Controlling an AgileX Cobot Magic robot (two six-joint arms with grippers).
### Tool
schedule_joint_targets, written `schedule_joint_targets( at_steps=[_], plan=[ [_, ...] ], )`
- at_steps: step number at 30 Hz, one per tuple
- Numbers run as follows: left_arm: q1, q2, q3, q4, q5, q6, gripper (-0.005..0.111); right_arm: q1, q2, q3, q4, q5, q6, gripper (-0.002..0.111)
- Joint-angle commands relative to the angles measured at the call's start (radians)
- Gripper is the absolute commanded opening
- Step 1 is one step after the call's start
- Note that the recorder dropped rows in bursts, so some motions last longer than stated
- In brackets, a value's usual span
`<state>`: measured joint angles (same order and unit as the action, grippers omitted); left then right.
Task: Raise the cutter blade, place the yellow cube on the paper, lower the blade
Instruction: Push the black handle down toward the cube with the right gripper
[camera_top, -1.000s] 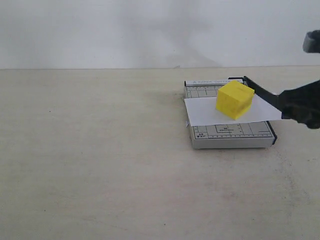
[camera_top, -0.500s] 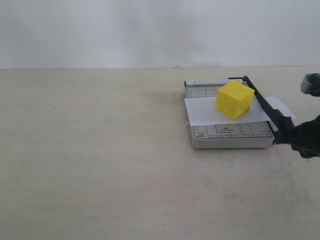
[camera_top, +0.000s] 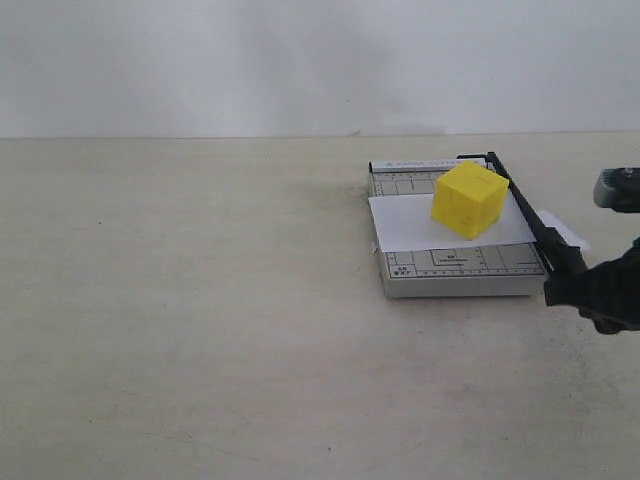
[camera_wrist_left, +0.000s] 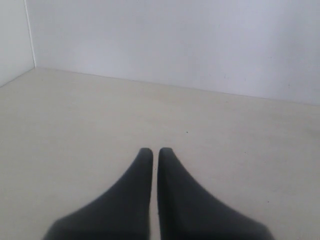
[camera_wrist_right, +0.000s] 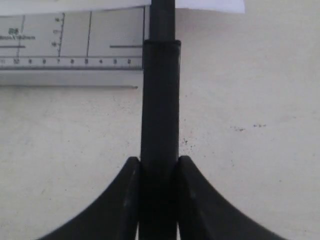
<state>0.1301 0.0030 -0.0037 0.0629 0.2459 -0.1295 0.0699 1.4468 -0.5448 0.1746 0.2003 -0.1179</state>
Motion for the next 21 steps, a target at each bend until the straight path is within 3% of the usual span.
schedule_joint_targets(
  at_steps=[1,10,21],
  plan=[
    [-0.003,-0.003,0.004,0.004,-0.006,0.004,0.005,-0.001,0.081,0.024,0.008,0.121,0.004,0.000],
    [-0.003,-0.003,0.004,0.004,-0.010,0.004,0.005,-0.001,0.025,-0.001,0.023,0.129,0.004,0.000],
    [-0.003,-0.003,0.004,0.004,-0.010,0.004,0.005,-0.001,-0.413,-0.019,0.019,0.264,0.004,0.000]
  ],
)
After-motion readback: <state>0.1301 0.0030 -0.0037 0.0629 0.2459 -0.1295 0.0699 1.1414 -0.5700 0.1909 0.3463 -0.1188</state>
